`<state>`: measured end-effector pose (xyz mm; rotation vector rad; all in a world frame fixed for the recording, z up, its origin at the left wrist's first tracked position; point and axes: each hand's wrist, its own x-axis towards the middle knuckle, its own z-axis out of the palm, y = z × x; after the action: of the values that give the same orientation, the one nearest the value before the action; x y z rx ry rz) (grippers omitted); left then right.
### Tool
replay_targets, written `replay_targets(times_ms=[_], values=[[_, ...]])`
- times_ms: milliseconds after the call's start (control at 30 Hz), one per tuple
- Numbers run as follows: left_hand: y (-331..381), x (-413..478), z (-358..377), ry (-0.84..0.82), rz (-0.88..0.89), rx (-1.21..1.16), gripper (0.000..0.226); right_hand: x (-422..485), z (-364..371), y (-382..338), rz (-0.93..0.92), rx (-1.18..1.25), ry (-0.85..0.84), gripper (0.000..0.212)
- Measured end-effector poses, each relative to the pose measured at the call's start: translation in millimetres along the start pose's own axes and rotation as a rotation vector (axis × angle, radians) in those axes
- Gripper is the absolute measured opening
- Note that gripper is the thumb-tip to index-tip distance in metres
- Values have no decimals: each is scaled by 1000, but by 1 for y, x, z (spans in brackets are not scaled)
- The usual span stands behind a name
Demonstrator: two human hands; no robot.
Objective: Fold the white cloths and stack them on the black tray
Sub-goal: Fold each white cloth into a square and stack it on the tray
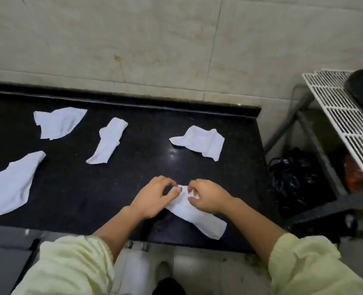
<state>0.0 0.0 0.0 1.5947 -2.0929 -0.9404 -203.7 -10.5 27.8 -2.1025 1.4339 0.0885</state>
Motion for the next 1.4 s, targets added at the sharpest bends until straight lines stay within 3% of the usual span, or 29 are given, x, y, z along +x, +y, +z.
replay_targets(times_ms=[200, 467, 600, 767, 833, 933, 1100, 1233, 1400], values=[[-24, 0, 7, -200, 92, 208, 65, 2, 27, 17, 175, 13, -220, 48], [-32, 16, 14, -281, 26, 172, 19, -1, 31, 31, 218, 117, -214, 21], [-21, 17, 5, -201, -91, -233, 17, -5, 12, 39, 230, 287, -145, 28], [5, 29, -26, -105, -146, -586, 37, -13, -33, 51, 225, 515, -159, 28], [17, 38, -41, -35, -127, -649, 26, -17, -56, 54, 211, 510, -174, 26], [33, 50, -61, 70, -109, -750, 14, -21, -88, 53, 195, 565, -141, 41], [42, 67, -87, 200, -129, -882, 17, -16, -130, 47, 153, 862, 19, 12], [43, 75, -103, 289, -91, -937, 16, -8, -148, 47, 105, 1032, 174, 17], [40, 73, -126, 323, -23, -935, 12, -4, -155, 51, 34, 1245, 234, 10]])
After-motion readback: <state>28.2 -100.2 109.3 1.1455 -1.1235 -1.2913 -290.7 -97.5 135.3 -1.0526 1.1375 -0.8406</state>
